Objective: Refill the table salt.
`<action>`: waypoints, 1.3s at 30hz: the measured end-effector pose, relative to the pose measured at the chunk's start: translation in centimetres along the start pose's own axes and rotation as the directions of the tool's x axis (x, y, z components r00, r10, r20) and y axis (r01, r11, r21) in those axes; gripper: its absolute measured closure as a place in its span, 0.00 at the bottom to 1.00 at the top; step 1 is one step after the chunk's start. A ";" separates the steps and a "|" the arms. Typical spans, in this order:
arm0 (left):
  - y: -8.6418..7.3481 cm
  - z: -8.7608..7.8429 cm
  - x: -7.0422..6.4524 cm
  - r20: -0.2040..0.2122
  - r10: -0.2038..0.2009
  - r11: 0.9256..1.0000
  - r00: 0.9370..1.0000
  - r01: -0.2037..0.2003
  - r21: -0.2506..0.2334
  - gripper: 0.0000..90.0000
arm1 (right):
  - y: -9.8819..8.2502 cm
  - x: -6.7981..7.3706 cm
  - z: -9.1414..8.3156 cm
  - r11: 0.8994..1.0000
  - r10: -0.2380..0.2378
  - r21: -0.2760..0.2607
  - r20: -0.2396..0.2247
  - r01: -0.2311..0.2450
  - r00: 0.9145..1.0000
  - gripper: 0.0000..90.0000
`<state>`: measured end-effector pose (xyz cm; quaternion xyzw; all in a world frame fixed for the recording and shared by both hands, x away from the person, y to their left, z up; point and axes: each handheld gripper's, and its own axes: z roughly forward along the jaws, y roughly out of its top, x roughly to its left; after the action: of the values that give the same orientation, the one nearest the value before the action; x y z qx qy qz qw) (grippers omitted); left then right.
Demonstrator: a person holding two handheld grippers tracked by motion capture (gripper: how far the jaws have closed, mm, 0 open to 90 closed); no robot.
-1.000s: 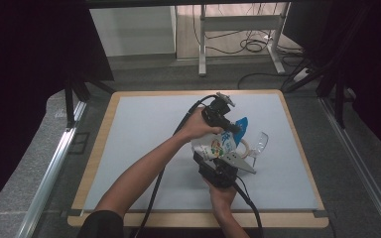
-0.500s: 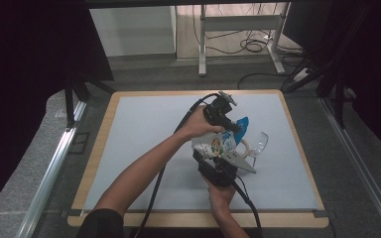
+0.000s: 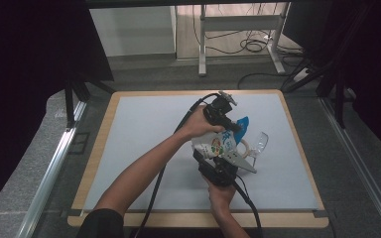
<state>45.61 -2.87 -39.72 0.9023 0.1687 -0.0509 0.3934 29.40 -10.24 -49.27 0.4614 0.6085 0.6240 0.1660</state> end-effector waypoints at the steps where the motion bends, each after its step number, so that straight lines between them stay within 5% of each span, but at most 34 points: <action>1: 0.0 0.0 0.0 0.001 0.000 1.000 1.000 0.000 -0.002 1.00 | 0.0 0.0 0.0 1.000 -0.002 0.001 0.000 0.002 1.000 0.63; 39: 0.1 0.2 -0.1 -0.001 0.000 1.000 1.000 0.000 0.001 1.00 | -0.1 -0.1 0.0 1.000 0.005 -0.006 -0.001 -0.005 1.000 0.63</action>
<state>45.54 -3.11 -39.75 0.9026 0.1688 -0.0504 0.3927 29.45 -10.31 -49.39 0.4621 0.6055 0.6264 0.1653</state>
